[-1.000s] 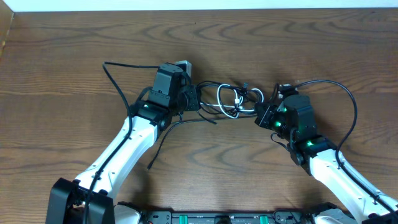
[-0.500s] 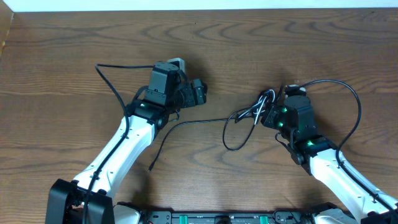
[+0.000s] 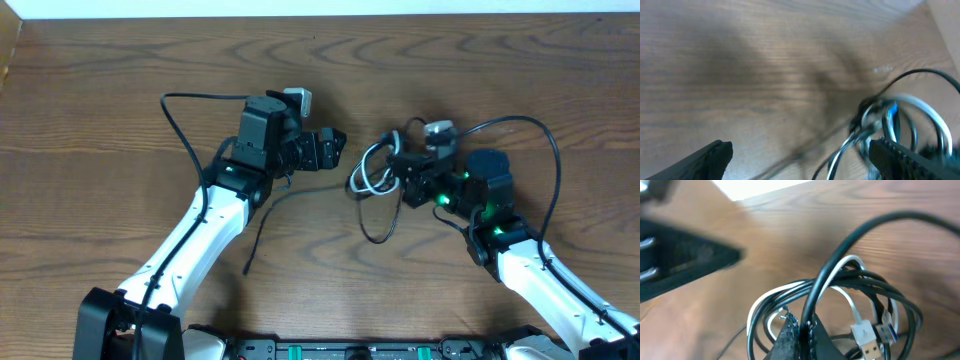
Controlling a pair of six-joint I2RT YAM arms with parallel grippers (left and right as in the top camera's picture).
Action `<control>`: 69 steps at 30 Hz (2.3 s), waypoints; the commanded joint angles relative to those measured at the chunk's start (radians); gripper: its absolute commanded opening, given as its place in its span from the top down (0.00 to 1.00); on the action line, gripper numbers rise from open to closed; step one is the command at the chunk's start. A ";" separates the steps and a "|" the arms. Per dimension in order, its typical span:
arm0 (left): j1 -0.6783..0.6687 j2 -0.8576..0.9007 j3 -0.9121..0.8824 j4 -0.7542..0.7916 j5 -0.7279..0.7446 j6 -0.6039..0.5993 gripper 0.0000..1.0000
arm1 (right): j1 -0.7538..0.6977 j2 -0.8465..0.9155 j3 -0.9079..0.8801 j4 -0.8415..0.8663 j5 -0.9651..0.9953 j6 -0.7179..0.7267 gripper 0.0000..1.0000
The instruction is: Untangle cables
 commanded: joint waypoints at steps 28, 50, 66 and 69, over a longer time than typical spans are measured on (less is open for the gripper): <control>0.099 -0.024 0.018 -0.018 0.004 -0.093 0.07 | 0.129 0.119 0.037 -0.019 0.171 -0.067 0.56; 0.079 0.016 0.018 -0.139 0.001 -0.088 0.22 | 0.120 0.098 0.128 -0.339 0.365 -0.080 0.44; -0.003 0.161 0.018 -0.266 -0.237 -0.020 0.46 | 0.114 0.103 0.128 -0.336 0.425 -0.037 0.40; -0.016 0.187 0.018 -0.254 -0.237 -0.028 0.46 | 0.114 0.103 0.128 -0.338 0.425 -0.035 0.39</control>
